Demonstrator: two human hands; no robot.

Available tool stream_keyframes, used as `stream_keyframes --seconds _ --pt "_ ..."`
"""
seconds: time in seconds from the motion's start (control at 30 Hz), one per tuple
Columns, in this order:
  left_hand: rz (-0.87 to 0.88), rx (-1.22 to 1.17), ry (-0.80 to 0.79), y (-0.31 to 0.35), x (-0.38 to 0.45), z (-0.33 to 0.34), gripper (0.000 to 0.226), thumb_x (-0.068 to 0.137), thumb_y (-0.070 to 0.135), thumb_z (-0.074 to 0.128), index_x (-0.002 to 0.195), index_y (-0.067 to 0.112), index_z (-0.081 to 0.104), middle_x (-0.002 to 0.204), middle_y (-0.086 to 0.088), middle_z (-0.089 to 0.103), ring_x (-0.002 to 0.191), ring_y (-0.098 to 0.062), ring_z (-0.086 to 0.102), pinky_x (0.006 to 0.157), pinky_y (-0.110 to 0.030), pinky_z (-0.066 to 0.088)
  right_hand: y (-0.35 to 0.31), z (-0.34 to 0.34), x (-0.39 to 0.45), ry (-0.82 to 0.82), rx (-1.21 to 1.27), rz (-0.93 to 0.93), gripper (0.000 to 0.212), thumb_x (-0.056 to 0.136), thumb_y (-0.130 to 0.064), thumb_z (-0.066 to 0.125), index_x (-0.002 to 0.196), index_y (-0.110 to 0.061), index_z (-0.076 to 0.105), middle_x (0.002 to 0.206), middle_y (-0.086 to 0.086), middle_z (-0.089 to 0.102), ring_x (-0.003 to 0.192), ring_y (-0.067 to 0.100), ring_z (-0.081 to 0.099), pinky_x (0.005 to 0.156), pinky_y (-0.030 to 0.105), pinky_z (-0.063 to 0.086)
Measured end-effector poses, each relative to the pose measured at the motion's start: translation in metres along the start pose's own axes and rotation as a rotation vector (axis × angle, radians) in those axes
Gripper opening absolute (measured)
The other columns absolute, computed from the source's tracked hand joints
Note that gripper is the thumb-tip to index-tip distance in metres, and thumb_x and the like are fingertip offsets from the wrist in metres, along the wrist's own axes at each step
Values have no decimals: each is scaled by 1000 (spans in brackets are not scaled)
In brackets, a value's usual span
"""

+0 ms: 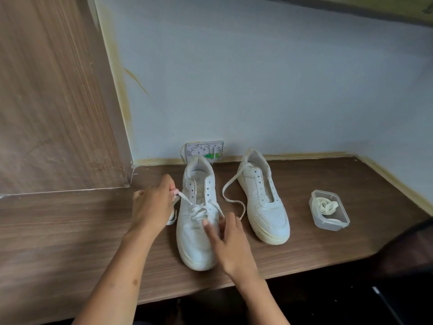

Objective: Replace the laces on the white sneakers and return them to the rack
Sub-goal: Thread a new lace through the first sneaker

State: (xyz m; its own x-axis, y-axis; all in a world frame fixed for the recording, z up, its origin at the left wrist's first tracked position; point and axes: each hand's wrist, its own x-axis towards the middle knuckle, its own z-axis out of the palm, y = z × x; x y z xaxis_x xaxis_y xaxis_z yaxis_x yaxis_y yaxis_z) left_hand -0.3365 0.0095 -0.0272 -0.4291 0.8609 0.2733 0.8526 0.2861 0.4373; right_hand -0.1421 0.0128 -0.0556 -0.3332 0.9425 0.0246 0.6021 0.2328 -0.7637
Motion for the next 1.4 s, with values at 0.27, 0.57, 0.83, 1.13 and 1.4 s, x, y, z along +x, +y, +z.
stream_keyframes --seconds 0.27,0.57,0.83,1.13,1.4 --pt "-36 -18 2 -7 -1 -2 8 97 28 52 102 33 58 96 14 68 98 -17 59 81 -34 23 23 -17 23 46 -291 -98 38 94 2 45 125 -14 59 122 -2 53 103 14 57 85 19 45" --pt "-31 -20 -9 -7 -1 -4 12 97 33 51 103 36 62 99 14 61 100 -16 57 87 -40 32 21 -20 27 -71 -478 -18 19 90 -4 53 102 -13 65 105 1 62 96 19 58 77 25 47" --pt "-23 -44 -11 -4 0 -3 10 96 32 54 100 36 61 96 15 61 99 -14 56 84 -36 31 11 -43 19 -141 -259 154 19 85 -40 66 71 -28 59 63 -11 61 64 4 60 61 22 46" --pt "1 -65 -17 -2 0 1 12 95 29 55 103 33 62 95 14 62 100 -13 55 84 -37 32 23 -24 36 43 -445 -26 29 100 -14 46 125 -11 60 149 11 36 131 25 44 105 32 40" --pt "109 -154 -27 1 0 3 20 96 21 55 111 34 60 93 13 60 92 -12 58 82 -38 46 21 -17 37 150 -508 52 17 98 -11 47 95 -8 63 94 5 62 82 15 55 63 20 37"
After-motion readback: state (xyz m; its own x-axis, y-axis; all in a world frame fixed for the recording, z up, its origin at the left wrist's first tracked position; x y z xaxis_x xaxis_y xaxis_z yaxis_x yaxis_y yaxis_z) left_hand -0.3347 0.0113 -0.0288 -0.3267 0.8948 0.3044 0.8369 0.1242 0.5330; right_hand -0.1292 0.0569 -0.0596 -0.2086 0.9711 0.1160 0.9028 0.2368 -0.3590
